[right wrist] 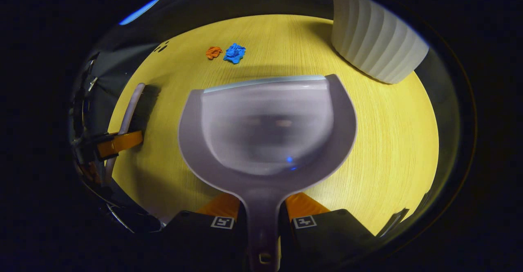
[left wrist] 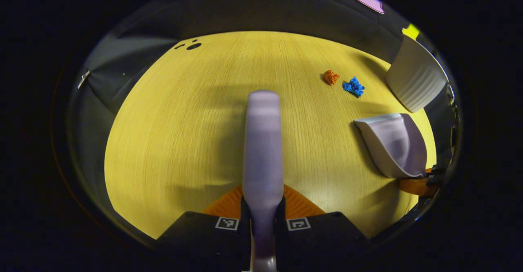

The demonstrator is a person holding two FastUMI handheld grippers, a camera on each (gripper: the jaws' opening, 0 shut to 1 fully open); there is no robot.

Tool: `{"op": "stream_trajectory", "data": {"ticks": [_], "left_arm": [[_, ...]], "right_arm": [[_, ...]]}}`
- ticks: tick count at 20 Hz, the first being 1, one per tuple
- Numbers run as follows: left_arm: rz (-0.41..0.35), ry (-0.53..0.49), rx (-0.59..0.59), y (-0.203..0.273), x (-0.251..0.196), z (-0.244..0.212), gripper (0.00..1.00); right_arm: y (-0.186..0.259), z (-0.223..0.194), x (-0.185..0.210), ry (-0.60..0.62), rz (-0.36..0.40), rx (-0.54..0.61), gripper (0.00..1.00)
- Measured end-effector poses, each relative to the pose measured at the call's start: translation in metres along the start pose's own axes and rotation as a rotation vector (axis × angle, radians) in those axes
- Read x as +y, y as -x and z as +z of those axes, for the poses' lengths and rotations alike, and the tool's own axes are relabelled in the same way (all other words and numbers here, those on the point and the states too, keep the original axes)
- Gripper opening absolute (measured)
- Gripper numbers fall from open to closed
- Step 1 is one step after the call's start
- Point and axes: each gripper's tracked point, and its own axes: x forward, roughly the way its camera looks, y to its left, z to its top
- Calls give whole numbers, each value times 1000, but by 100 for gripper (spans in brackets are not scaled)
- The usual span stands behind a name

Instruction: Pick up the small broom and dustpan from the desktop, sweep the trash into the dustpan with the broom, and then empty the trash into the garbage bin.

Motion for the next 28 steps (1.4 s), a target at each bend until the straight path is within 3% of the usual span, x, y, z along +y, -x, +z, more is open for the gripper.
{"op": "stream_trajectory", "data": {"ticks": [1,11,15,16,19,20,22,25,26,28], "left_arm": [[1,-5,0,0,2,4,28],[-67,-169,-3,-32,-19,109,28],[-67,-355,26,-56,-34,144,28],[-75,-401,37,-63,-42,150,28],[-91,-540,59,-76,-60,161,28],[-104,-587,59,-81,-69,165,28],[-147,-688,69,-86,-87,168,29],[-262,-832,122,-85,-113,162,28],[-304,-863,140,-83,-120,158,28],[-412,-898,194,-74,-139,144,28]], "right_arm": [[1,0,-3,8,4,1,37],[24,36,-55,200,-42,-17,37],[17,39,-62,301,-20,14,41],[19,37,-61,316,-3,20,37],[20,34,-59,355,25,38,41],[19,35,-58,363,30,39,37],[17,36,-58,373,37,43,41],[15,41,-56,389,49,39,37],[13,43,-54,385,55,37,41],[9,43,-54,396,61,29,37]]}}
